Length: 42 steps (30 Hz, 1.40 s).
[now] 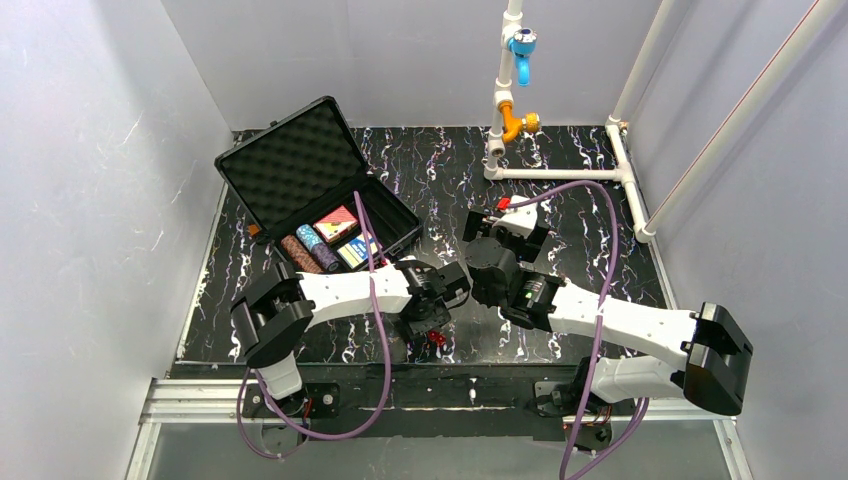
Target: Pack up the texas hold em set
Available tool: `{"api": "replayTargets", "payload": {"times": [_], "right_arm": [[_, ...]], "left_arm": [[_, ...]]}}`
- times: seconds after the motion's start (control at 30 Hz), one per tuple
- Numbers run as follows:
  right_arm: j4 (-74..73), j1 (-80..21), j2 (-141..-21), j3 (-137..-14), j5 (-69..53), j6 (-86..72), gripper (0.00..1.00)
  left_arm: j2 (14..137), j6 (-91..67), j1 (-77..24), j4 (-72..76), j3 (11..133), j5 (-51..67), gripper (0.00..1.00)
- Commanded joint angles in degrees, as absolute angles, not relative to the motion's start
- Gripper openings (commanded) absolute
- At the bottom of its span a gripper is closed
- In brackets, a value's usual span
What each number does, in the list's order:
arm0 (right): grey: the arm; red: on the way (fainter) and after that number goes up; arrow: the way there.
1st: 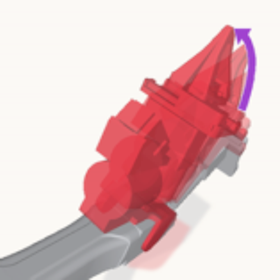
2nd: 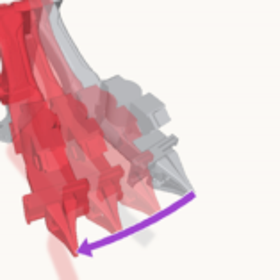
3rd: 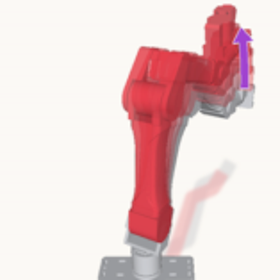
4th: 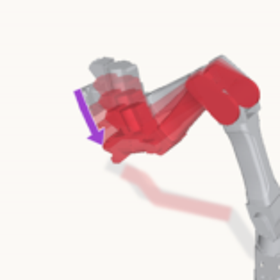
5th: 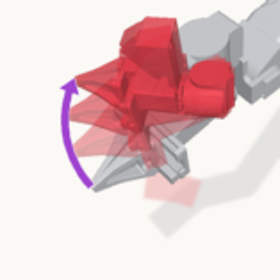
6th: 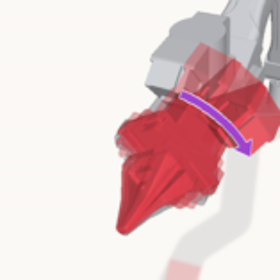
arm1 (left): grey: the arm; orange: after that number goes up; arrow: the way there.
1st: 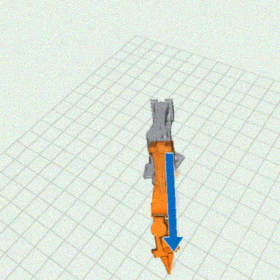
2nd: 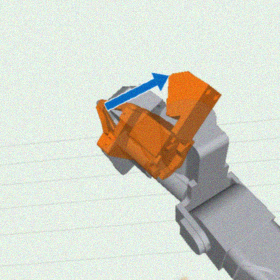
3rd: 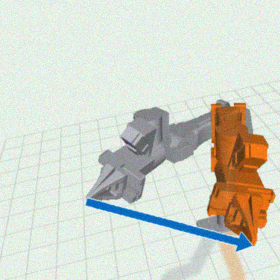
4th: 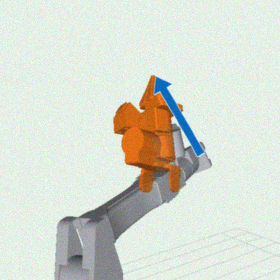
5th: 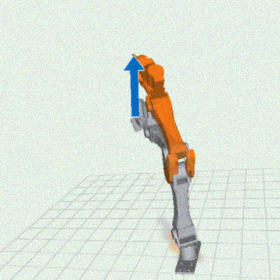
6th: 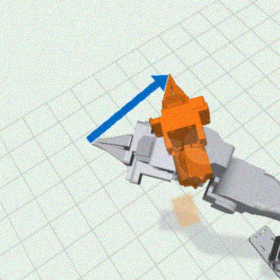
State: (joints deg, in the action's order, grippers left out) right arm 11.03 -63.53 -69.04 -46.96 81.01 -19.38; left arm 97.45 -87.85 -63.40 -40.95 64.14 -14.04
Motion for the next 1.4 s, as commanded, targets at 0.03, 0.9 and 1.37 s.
{"api": "replayTargets", "payload": {"times": [0.03,0.9,1.37], "right_arm": [[14.15,-63.90,-67.50,-46.85,83.45,-20.04,0.98],[15.03,-63.98,-67.24,-46.32,82.53,-19.54,0.98],[15.53,-64.42,-67.27,-46.06,83.01,-19.62,0.98]], "left_arm": [[98.30,-87.90,-63.66,-40.93,65.08,-13.93,0.42],[100.45,-87.28,-63.67,-40.45,64.48,-11.78,0.00],[91.50,-79.87,-63.64,-43.94,63.79,-21.47,0.00]]}}
